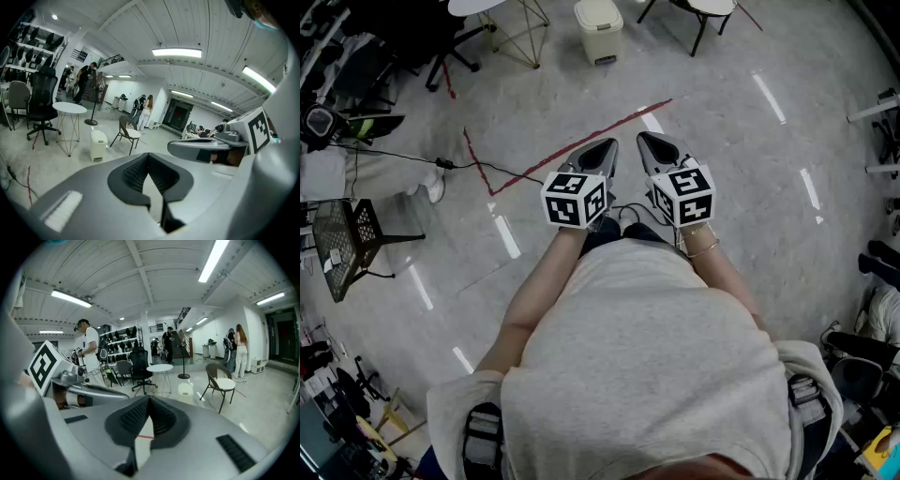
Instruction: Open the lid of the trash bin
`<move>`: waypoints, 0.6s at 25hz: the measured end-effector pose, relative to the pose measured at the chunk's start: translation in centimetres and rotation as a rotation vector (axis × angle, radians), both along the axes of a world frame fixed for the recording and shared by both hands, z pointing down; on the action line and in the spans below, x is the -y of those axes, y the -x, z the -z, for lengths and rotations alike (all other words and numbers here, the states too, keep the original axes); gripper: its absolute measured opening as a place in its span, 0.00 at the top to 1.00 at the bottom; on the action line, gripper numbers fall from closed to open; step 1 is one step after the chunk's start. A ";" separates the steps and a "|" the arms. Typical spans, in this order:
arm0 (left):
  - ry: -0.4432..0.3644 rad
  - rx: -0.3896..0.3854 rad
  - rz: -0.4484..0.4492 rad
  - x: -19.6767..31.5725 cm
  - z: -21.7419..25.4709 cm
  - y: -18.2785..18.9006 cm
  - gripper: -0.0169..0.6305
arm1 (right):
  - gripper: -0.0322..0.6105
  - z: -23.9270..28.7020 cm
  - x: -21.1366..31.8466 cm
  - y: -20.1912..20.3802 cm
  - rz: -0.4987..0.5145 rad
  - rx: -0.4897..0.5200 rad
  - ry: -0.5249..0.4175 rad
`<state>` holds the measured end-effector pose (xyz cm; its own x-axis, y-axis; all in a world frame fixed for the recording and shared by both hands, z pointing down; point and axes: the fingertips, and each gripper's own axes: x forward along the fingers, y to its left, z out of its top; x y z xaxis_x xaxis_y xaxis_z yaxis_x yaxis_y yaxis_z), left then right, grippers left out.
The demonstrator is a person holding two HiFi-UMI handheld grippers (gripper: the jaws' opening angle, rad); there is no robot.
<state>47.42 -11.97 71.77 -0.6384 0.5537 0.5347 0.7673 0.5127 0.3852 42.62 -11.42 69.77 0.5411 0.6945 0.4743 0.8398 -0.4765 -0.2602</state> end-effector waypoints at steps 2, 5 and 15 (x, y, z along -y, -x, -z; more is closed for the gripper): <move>0.007 -0.004 0.011 -0.4 0.0 -1.1 0.96 | 0.94 0.3 -0.5 -0.6 -0.002 0.001 0.011; 0.010 -0.021 0.023 -1.0 -0.1 -2.5 0.96 | 0.94 0.5 -0.9 -1.5 -0.006 0.005 0.017; 0.031 0.022 0.035 -0.9 0.4 -4.4 0.96 | 0.94 0.3 -0.8 -3.4 -0.013 -0.048 0.001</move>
